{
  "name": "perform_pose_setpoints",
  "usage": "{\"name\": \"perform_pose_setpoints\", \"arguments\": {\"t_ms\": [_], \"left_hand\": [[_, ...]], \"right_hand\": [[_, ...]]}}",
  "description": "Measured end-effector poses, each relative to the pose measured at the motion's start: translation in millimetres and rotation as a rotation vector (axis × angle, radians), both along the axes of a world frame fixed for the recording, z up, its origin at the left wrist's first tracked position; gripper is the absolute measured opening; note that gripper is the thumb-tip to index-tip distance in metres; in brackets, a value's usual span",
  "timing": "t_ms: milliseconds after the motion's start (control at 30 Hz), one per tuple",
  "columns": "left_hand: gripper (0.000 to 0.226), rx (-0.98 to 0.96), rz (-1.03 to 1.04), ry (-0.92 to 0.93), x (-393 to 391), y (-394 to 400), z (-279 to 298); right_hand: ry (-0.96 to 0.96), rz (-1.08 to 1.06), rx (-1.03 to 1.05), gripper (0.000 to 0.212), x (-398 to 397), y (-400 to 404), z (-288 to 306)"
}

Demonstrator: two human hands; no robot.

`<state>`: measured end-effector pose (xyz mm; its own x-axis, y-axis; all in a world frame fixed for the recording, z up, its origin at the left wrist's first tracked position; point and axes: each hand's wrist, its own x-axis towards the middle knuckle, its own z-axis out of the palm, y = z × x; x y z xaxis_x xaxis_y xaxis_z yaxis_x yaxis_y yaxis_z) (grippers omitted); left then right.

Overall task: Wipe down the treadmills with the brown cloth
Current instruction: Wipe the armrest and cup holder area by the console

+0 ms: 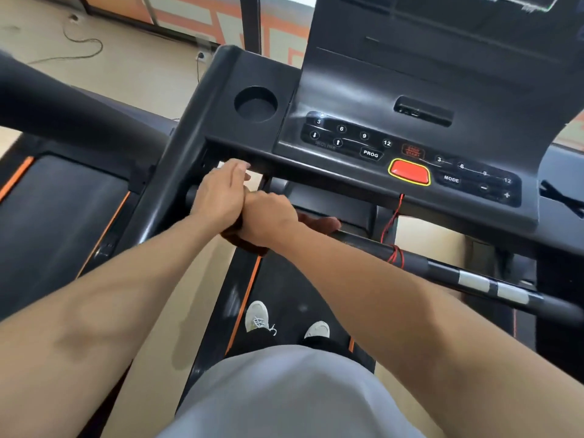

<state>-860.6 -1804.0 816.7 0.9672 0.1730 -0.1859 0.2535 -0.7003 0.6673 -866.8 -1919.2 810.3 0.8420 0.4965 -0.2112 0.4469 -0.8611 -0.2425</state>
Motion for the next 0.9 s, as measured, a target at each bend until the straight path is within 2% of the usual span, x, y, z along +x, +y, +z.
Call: {"name": "perform_pose_setpoints", "arguments": {"t_ms": [67, 200, 267, 367, 400, 467, 533, 600, 667, 733, 800, 900], "left_hand": [[0.036, -0.107, 0.005, 0.04, -6.0, 4.4, 6.4], [0.032, -0.039, -0.041, 0.057, -8.9, -12.7, 5.8], [0.031, 0.016, -0.085, 0.019, -6.1, -30.7, 4.0], [0.03, 0.081, -0.299, -0.129, -10.0, -64.7, 1.3], [0.031, 0.13, -0.363, -0.151, -11.7, -75.9, 0.3], [0.042, 0.354, -0.466, -0.162, -10.7, -95.7, -2.3], [0.056, 0.572, -0.55, -0.08, -6.7, -109.3, 1.3], [0.068, 0.656, -0.589, 0.063, 0.3, -109.4, 0.5], [0.074, 0.633, -0.594, 0.216, 6.4, -104.1, -2.9], [0.064, 0.55, -0.618, 0.32, 7.2, -102.4, 2.1], [0.052, 0.349, -0.582, 0.327, 6.9, -105.9, 8.6], [0.07, 0.056, -0.395, 0.377, 7.3, -110.9, 15.0]], "right_hand": [[0.0, 0.019, -0.031, 0.05, 3.2, -1.1, -1.5], [0.091, -0.059, -0.119, 0.03, -4.3, -48.6, 1.7], [0.115, -0.115, -0.188, 0.032, -16.2, -99.9, 4.4], [-0.005, -0.16, -0.255, 0.039, -39.9, -170.9, 4.1], [-0.039, -0.16, -0.266, 0.043, -45.4, -181.6, 1.5], [-0.076, -0.152, -0.249, 0.056, -50.1, -187.2, -4.1], [-0.105, -0.153, -0.187, 0.067, -54.1, -186.3, -6.2], [-0.158, -0.155, -0.039, 0.067, -62.5, -189.3, -6.5], [-0.176, -0.168, 0.092, 0.058, -70.0, -192.4, -2.6], [-0.184, -0.233, 0.208, 0.04, -75.2, -189.8, 3.4], [-0.13, -0.355, 0.363, 0.028, -79.7, -183.1, 11.1], [-0.048, -0.47, 0.633, 0.026, -96.1, -176.2, 25.7]]}}
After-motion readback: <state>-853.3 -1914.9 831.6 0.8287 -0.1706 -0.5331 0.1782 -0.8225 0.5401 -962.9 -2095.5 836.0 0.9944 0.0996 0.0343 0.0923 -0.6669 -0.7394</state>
